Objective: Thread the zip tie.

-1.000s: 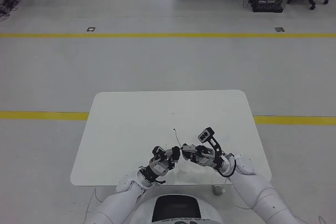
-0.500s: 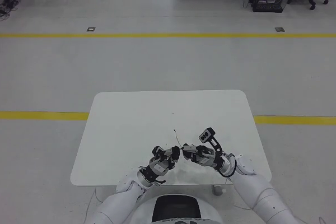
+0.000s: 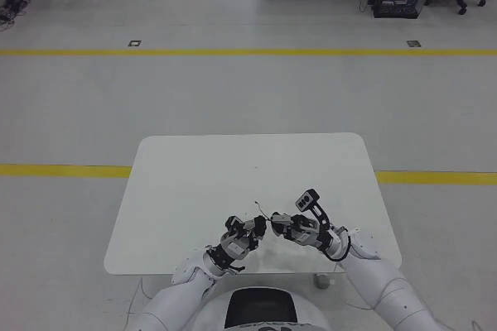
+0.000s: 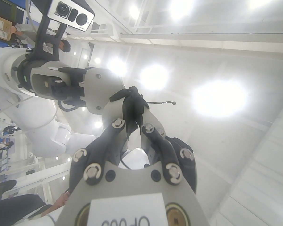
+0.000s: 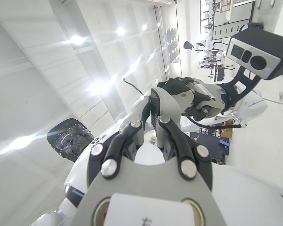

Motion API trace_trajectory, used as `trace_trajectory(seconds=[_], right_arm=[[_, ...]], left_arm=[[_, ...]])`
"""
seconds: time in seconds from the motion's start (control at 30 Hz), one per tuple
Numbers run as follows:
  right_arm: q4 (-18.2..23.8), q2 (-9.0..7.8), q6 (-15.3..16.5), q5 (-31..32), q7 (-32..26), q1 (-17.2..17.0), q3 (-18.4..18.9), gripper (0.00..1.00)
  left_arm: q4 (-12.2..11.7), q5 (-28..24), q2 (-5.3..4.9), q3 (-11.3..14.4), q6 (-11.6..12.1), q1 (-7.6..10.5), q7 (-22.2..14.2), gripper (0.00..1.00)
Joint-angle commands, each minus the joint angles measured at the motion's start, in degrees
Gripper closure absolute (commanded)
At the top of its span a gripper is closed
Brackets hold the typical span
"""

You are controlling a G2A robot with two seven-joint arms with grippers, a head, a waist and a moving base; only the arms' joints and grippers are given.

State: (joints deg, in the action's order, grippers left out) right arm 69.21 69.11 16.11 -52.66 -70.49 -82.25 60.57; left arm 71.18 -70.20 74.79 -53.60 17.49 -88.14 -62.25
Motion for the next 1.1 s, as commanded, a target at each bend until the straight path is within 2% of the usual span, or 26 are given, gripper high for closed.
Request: trace_trajectory(seconds=[0.0, 1.07], right_arm=[[-0.17, 0.01, -0.09, 0.04, -0.02, 0.03, 0.07, 1.0], [-3.84, 0.51, -1.3, 0.89, 0.4, 0.99, 0.18, 1.0]], left_arm=[[-0.03, -0.02, 0.01, 0.03, 0.0, 0.02, 0.0, 1.0], [-0.58, -0.29, 0.16, 0.28, 0.16, 0.27, -0.21, 1.0]])
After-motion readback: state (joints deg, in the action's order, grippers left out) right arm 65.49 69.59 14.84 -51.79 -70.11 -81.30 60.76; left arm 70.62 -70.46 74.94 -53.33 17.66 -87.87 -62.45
